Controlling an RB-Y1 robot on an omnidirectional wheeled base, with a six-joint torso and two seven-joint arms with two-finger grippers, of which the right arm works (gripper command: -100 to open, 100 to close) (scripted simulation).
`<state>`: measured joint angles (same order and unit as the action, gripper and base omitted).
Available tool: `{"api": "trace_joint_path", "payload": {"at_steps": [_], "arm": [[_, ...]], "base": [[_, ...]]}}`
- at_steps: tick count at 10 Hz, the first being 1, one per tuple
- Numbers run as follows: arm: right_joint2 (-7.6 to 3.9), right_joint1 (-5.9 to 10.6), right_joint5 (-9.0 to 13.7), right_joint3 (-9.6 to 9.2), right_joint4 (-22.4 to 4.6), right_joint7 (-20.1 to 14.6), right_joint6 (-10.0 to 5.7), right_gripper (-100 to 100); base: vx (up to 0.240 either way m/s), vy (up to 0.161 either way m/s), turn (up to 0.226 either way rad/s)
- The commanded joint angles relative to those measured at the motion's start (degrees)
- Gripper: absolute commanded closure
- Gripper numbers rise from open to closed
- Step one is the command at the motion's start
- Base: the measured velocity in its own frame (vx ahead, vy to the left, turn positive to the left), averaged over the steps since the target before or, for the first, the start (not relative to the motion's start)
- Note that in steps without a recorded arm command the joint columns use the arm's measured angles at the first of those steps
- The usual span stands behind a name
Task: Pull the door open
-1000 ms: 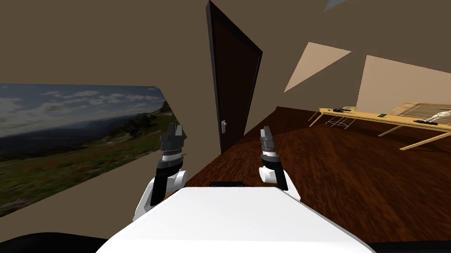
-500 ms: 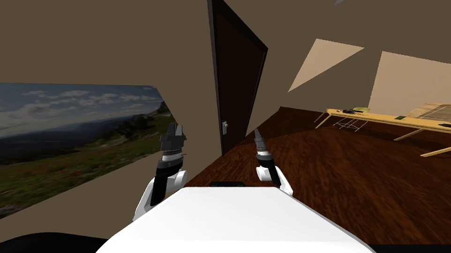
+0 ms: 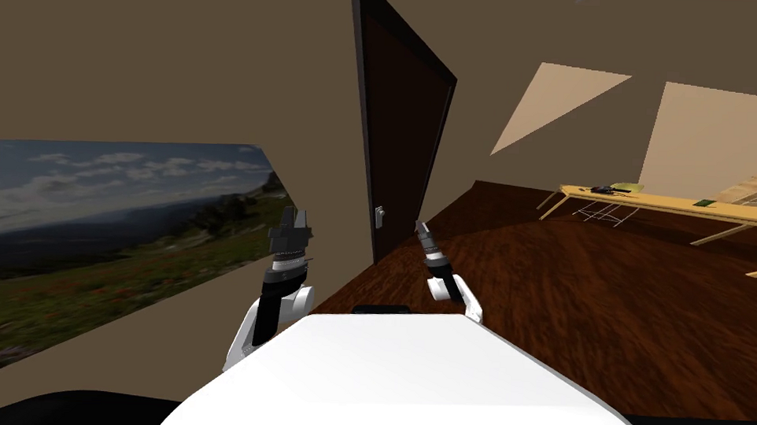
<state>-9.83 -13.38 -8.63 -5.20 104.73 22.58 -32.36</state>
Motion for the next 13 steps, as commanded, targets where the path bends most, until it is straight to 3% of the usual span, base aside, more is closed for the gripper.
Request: {"api": "trace_joint_path", "payload": {"at_steps": [1, 4, 5, 7, 8, 13], "arm": [[-0.62, 1.05, -1.2, -0.69, -2.7, 1.5, -0.22, -100], [-2.65, 4.05, -4.1, -2.08, -8.5, 4.9, -0.22, -100], [-2.65, 4.05, -4.1, -2.08, -8.8, 4.9, -0.22, -100], [-3.99, 6.04, -6.1, -3.01, -12.2, 7.1, -0.22, -100], [-3.99, 6.04, -6.1, -3.01, -12.8, 7.1, -0.22, -100], [-7.13, 10.73, -10.6, -5.19, -22.2, 12.3, -0.22, -100]], "base": [[0.055, 0.002, 0.042], [0.092, -0.002, 0.074], [0.067, -0.003, 0.023], [0.065, -0.015, 0.064], [0.061, -0.013, 0.022], [0.084, -0.011, 0.066]]}}
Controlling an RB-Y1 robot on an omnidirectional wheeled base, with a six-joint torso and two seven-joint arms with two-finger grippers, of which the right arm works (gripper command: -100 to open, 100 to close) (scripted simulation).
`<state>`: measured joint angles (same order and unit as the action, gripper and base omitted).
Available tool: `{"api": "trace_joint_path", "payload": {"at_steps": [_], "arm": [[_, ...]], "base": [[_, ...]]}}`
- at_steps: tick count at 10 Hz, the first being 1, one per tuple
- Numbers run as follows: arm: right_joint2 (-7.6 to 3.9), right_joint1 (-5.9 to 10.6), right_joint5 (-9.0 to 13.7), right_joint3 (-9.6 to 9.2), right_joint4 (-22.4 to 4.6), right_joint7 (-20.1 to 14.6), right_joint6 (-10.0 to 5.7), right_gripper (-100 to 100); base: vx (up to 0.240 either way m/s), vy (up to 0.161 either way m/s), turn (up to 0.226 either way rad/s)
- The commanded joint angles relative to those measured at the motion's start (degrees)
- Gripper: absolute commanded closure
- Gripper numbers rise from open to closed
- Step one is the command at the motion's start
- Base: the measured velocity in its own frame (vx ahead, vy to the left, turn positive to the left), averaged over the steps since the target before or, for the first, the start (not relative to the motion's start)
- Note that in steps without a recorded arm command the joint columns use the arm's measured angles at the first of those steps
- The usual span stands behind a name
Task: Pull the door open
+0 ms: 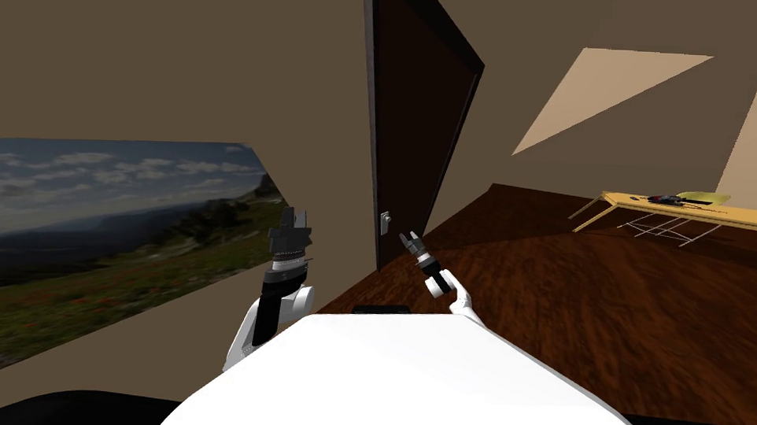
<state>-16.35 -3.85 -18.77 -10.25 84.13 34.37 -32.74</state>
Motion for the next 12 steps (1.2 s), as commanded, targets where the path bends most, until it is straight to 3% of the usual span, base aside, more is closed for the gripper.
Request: {"api": "trace_joint_path", "payload": {"at_steps": [1, 9, 12], "arm": [[-0.62, 1.20, -0.5, -0.14, -1.6, 0.5, 0.16, -100], [-4.75, 7.41, -6.5, -3.03, -14.2, 7.4, 0.16, -100], [-5.27, 8.20, -7.3, -3.40, -15.7, 8.3, 0.16, -100]], "base": [[0.076, -0.010, 0.015], [0.084, -0.015, 0.054], [0.068, -0.014, 0.023]]}}
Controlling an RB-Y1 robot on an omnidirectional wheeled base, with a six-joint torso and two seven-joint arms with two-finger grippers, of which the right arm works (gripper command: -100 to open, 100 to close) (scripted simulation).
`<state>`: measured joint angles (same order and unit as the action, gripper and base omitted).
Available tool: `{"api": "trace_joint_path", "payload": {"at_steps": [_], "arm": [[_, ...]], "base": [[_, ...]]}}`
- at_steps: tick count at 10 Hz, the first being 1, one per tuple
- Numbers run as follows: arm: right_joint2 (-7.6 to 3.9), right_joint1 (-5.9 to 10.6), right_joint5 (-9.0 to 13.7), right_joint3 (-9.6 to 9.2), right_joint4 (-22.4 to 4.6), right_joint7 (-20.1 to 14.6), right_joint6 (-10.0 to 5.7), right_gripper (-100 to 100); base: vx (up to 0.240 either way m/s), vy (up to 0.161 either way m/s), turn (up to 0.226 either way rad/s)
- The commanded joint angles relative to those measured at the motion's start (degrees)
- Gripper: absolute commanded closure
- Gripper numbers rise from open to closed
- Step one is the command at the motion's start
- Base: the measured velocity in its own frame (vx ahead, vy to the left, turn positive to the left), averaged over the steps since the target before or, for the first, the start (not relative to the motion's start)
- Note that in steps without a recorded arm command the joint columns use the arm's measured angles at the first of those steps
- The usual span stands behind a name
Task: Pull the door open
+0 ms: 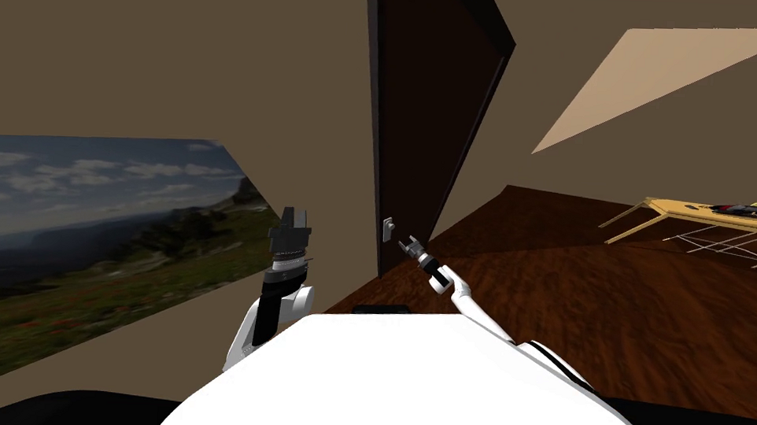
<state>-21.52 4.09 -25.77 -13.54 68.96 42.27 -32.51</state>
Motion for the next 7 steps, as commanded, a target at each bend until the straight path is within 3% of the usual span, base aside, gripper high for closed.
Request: {"api": "trace_joint_path", "payload": {"at_steps": [1, 2, 7], "arm": [[-0.55, 0.94, -0.9, -0.43, -1.9, 1.1, -0.07, -100], [-0.27, 0.54, -0.5, -0.23, -1.2, 0.7, -0.11, -100], [-1.34, 1.91, 0.1, 3.90, -6.2, 0.8, -2.48, -100]], "base": [[0.075, -0.017, 0.042], [0.034, -0.009, 0.011], [0.100, 0.094, 0.136]]}}
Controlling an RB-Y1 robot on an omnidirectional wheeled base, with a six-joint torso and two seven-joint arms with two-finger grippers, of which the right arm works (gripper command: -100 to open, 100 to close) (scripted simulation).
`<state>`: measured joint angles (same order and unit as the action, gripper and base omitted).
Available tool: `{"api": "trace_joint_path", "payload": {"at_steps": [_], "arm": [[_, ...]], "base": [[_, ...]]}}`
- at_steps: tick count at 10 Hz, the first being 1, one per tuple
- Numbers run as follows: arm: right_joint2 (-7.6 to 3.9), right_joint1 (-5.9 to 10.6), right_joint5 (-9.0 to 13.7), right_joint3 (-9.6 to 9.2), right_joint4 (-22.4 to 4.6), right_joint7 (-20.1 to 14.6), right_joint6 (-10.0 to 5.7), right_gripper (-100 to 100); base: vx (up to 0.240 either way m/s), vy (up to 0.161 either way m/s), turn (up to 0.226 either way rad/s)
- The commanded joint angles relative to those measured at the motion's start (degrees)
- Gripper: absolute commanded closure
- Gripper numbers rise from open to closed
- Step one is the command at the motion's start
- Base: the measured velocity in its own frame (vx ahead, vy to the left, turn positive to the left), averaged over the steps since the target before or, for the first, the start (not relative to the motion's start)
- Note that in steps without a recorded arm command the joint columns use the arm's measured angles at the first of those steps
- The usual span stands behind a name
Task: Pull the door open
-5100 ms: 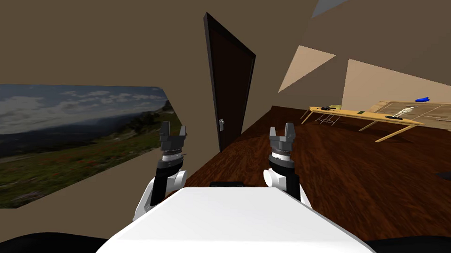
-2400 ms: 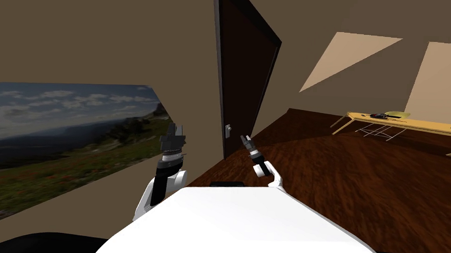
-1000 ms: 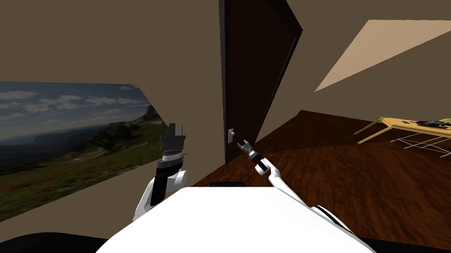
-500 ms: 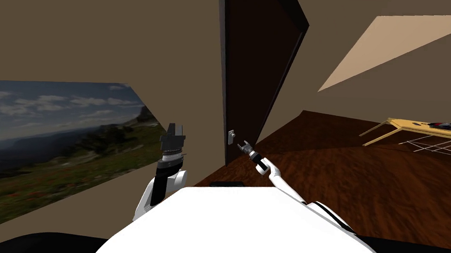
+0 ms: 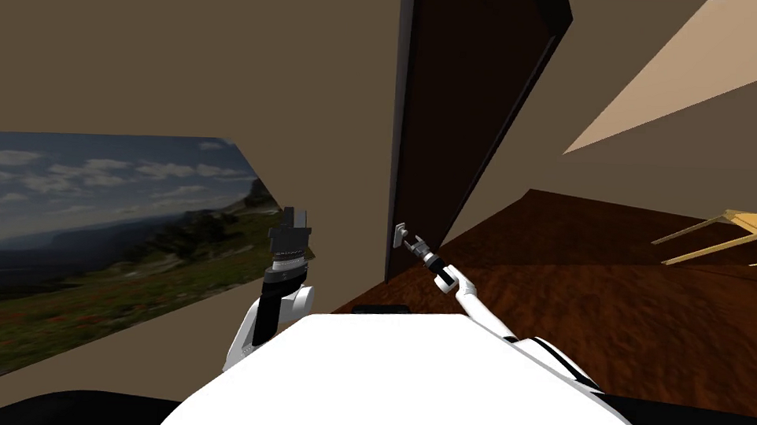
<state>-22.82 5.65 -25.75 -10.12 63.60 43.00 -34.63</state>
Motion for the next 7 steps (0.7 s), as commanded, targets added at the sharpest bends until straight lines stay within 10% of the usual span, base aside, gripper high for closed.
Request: {"api": "trace_joint_path", "payload": {"at_steps": [1, 5, 6, 7], "arm": [[-0.23, 0.58, 0.2, 1.23, -1.7, 0.0, -0.78, -100], [-0.61, 1.21, 0.6, 3.60, -4.5, 0.2, -2.13, -100], [-0.61, 1.21, 0.6, 3.60, -4.5, 0.2, -2.13, 100], [-0.61, 1.21, 0.6, 3.60, -4.5, 0.2, -2.13, 100]], "base": [[0.095, 0.093, 0.132], [0.107, 0.080, 0.128], [-0.010, -0.007, -0.033], [-0.018, -0.023, -0.008]]}}
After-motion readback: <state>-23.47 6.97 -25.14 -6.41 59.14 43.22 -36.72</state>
